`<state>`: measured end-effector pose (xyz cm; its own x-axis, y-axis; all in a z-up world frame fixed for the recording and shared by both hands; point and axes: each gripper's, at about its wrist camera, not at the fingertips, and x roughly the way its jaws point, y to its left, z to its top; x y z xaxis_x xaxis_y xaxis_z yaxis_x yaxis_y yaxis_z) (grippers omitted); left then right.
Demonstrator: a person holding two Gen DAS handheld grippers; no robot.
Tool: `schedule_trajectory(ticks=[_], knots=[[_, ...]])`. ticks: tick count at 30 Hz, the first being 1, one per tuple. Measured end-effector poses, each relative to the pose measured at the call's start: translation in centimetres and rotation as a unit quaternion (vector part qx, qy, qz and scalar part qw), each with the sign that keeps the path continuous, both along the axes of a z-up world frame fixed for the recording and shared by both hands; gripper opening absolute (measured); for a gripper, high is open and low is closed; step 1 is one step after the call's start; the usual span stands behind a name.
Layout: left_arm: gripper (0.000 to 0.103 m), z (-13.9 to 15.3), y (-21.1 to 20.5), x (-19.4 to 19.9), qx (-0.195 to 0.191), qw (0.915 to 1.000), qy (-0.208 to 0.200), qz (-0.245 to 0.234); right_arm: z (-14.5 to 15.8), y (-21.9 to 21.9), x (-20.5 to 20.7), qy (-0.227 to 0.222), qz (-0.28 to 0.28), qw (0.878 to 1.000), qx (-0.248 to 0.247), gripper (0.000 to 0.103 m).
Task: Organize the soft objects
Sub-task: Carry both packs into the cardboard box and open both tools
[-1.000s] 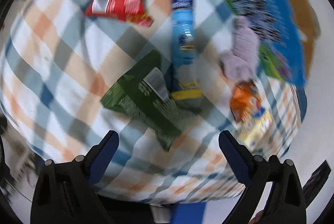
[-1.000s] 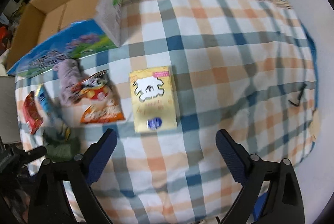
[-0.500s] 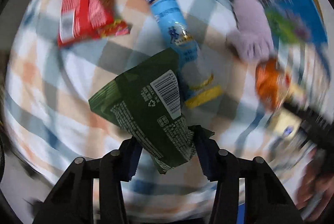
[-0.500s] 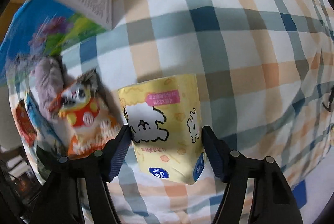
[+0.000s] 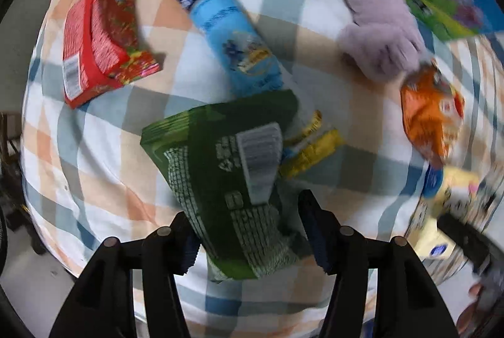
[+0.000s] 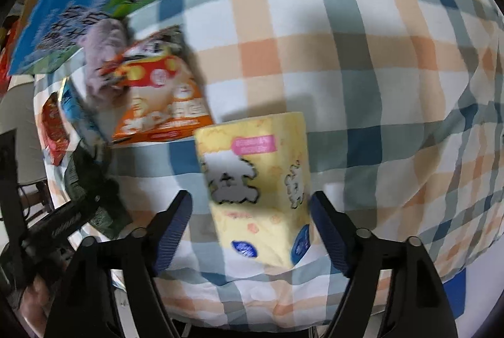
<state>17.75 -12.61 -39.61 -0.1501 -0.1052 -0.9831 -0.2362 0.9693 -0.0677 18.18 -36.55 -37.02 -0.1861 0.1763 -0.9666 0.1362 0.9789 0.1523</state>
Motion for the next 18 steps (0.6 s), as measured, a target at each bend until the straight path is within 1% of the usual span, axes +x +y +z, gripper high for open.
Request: schedule_trajectory(ticks=[1, 2, 3, 4, 5, 6, 7, 8, 10, 11, 12, 15, 16, 18], knots=[[0.055, 0.0, 0.1, -0.3, -0.005, 0.9999, -0.006, 0.011, 0.1, 0.4, 0.0, -0.004, 0.013, 1.0, -0.014, 0.086], [0.052, 0.2, 0.1, -0.6, -0.009, 0.9997, -0.013, 0.021, 0.7, -0.3, -0.8, -0.004, 0.022, 0.999, -0.024, 0.086], [0.044, 0.4, 0.0, -0.8, -0.005, 0.9996, -0.017, 0.023, 0.4, 0.0, -0.8, 0.003, 0.03, 0.999, -0.042, 0.086], [0.039, 0.6, 0.2, -1.1, 0.002, 0.9996, -0.02, 0.02, -0.2, 0.1, -0.9, 0.011, 0.031, 0.998, -0.05, 0.086], [0.037, 0.7, -0.1, -1.3, 0.005, 0.9996, -0.024, 0.015, -0.8, -0.1, -1.0, 0.018, 0.026, 0.998, -0.047, 0.086], [0.035, 1.0, -0.6, -1.7, 0.008, 0.9996, -0.027, 0.008, -1.3, -0.4, -1.0, 0.024, 0.019, 0.998, -0.048, 0.083], [0.034, 1.4, -1.0, -1.8, 0.011, 0.9995, -0.029, 0.003, -1.6, -0.8, -1.2, 0.027, 0.011, 0.998, -0.054, 0.077], [0.032, 1.8, -1.4, -2.1, 0.016, 0.9994, -0.032, -0.002, -1.6, -1.1, -1.4, 0.025, 0.008, 0.998, -0.058, 0.067], [0.031, 2.9, -2.1, -2.5, 0.021, 0.9989, -0.04, -0.011, -1.3, -2.1, -1.8, 0.02, -0.004, 0.999, -0.047, 0.067], [0.031, 3.5, -2.8, -2.9, 0.024, 0.9986, -0.045, -0.017, -0.9, -2.4, -2.1, 0.015, -0.006, 0.999, -0.042, 0.066], [0.031, 4.1, -3.5, -3.3, 0.026, 0.9982, -0.048, -0.023, 0.4, -3.6, -1.8, 0.011, -0.006, 0.999, -0.037, 0.066], [0.03, 6.7, -5.9, -4.3, 0.03, 0.9959, -0.073, -0.043, 2.4, -3.5, -1.8, -0.008, -0.002, 1.0, -0.022, 0.066], [0.03, 7.5, -6.3, -4.4, 0.03, 0.9951, -0.081, -0.049, 3.6, -2.8, -1.8, -0.015, 0.001, 1.0, -0.014, 0.066], [0.03, 9.4, -7.3, -4.7, 0.02, 0.9934, -0.098, -0.056, 5.7, -2.7, -2.1, -0.03, 0.004, 1.0, 0.007, 0.066]])
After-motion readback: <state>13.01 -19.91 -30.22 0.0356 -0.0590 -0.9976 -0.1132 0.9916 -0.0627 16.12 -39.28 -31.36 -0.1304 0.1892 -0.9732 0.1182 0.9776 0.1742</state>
